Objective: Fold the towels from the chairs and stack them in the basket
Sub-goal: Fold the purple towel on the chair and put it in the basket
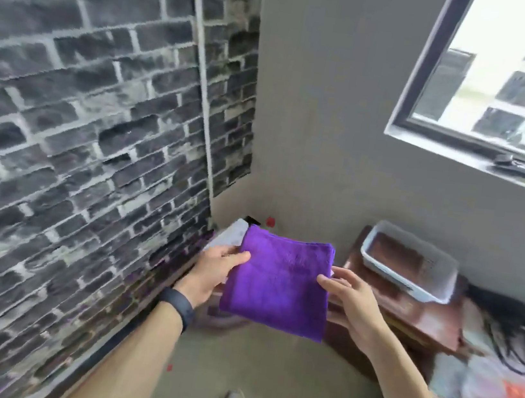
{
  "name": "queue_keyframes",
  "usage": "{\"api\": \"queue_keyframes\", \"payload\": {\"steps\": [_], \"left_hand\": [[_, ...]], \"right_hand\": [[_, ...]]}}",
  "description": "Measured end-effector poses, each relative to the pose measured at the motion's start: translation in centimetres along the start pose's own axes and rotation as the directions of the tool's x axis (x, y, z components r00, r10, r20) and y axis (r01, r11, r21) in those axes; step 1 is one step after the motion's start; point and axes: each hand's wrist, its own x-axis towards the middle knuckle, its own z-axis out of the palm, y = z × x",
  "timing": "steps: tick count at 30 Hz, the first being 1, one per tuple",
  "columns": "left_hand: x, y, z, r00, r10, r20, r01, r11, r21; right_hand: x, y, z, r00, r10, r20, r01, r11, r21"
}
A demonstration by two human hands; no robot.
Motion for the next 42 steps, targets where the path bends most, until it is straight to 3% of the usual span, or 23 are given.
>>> {"api": "queue_keyframes", "payload": {"steps": [5, 9, 14, 18, 26, 29, 36, 39, 42], "left_hand": [[11.0, 5.1, 8.6, 0.974, -0.028, 0.225, 0.005, 0.995, 0.099], [18.1, 8.3, 14.6, 0.895, -0.099, 0.435, 0.015, 0.981, 0.192], [25.3, 10.5, 21.6, 0.849, -0.145, 0.509, 0.007, 0.965, 0.262], [30.0, 10.6, 27.1, 0.836, -0.201, 0.511, 0.050, 0.955, 0.293], [38.4, 8.2, 37.2, 0.837, -0.305, 0.453, 0.118, 0.911, 0.396], [40.7, 6.2, 40.4, 0.845, -0.378, 0.379, 0.175, 0.865, 0.471], [44.8, 0.0, 43.6, 0.829, -0.526, 0.190, 0.280, 0.684, 0.674], [47.4, -2.0, 43.7, 0.825, -0.552, 0.124, 0.324, 0.641, 0.695], [50.6, -4.2, 43.9, 0.858, -0.503, 0.104, 0.281, 0.628, 0.726]], "right_hand": [[6.0, -2.1, -7.4, 0.976, -0.014, -0.218, 0.035, 0.995, 0.097], [10.2, -3.8, -12.1, 0.925, 0.022, -0.379, 0.038, 0.988, 0.150], [14.6, -5.2, -17.9, 0.854, 0.063, -0.516, 0.048, 0.979, 0.199], [17.8, -5.5, -22.0, 0.810, 0.073, -0.582, 0.066, 0.975, 0.214], [25.7, -4.2, -31.9, 0.789, 0.148, -0.596, -0.017, 0.975, 0.220], [28.9, -2.5, -35.2, 0.802, 0.244, -0.545, -0.115, 0.959, 0.260], [34.7, 3.4, -38.8, 0.760, 0.508, -0.405, -0.439, 0.861, 0.257], [37.3, 4.9, -39.6, 0.743, 0.552, -0.378, -0.481, 0.833, 0.271], [39.7, 5.5, -40.4, 0.746, 0.541, -0.387, -0.465, 0.840, 0.279]]}}
